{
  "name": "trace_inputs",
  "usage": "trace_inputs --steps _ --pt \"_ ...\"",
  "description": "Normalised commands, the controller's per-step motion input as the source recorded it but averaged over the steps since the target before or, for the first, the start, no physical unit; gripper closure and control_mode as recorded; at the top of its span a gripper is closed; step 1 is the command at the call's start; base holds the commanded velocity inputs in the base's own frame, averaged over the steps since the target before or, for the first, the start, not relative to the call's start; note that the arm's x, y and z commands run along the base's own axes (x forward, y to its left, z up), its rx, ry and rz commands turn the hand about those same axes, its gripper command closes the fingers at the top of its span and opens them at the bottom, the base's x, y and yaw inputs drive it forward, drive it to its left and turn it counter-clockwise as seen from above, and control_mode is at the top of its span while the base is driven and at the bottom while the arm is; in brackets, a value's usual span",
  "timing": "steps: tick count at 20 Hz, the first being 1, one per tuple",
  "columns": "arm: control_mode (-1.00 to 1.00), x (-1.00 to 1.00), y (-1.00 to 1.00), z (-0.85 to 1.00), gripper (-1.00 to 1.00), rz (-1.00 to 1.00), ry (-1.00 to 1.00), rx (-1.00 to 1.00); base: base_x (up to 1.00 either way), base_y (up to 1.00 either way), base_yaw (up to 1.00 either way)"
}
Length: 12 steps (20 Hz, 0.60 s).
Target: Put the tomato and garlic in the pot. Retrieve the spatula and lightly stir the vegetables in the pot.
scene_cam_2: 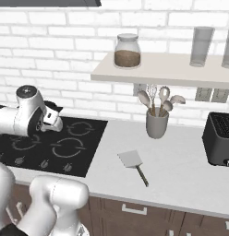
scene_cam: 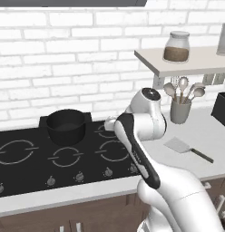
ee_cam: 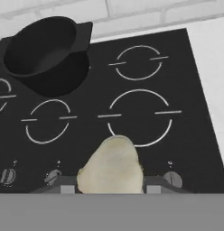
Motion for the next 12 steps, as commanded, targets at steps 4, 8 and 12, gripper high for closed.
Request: trace_inputs --steps 4,8,12 --pt "-1.0 0.66 0.91 0.4 1.0 0.0 0.0 0.0 0.0 0.0 0.0" --pt "-1.0 0.69 0.76 0.19 1.0 0.0 0.0 0.0 0.0 0.0 0.0" --pt "-1.0 0.75 0.63 0.0 1.0 0.0 0.0 -0.02 0.0 0.0 0.0"
